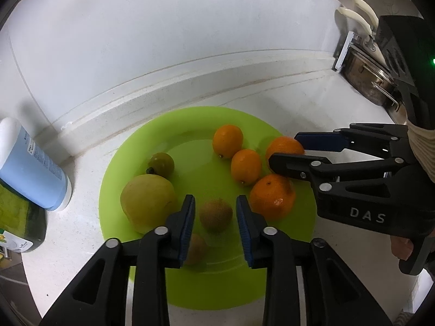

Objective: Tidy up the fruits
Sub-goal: 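Open both tools to release the kiwi and orange onto the plate, then grasp the large green apple with the left tool while the right tool grasps the small green tomato, then carry the apple and green tomato over the green plate with both tools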

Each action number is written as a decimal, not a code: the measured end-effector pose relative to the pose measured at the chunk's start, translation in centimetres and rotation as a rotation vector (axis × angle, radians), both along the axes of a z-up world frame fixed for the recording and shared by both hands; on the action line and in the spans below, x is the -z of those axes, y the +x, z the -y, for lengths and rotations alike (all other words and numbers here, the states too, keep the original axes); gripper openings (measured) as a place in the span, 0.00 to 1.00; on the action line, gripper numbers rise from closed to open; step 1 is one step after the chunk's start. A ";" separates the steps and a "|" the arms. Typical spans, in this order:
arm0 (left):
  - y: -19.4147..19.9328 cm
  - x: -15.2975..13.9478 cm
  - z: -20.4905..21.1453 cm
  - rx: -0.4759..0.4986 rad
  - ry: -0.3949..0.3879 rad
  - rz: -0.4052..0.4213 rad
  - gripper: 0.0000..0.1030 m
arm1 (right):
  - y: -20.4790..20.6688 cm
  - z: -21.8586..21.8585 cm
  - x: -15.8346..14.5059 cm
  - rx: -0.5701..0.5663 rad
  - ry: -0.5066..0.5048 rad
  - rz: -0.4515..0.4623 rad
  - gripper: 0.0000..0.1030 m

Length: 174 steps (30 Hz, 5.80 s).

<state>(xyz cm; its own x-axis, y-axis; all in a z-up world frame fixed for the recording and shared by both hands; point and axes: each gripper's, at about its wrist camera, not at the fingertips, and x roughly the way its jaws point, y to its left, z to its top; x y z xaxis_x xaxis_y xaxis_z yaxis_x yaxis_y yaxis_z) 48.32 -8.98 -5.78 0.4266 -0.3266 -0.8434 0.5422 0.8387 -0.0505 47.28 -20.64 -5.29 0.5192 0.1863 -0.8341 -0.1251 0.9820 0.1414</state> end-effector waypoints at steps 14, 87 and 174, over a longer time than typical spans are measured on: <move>-3.7 -4.4 -2.7 -0.066 -0.032 0.127 0.42 | -3.5 -0.4 -3.4 0.013 -0.019 0.113 0.47; -17.8 2.2 -1.8 -0.370 0.073 0.159 0.52 | -18.6 7.6 2.6 0.343 -0.006 0.082 0.39; 0.6 -4.7 -5.6 0.087 -0.052 0.227 0.48 | -3.9 -6.6 -3.0 0.038 0.029 0.133 0.30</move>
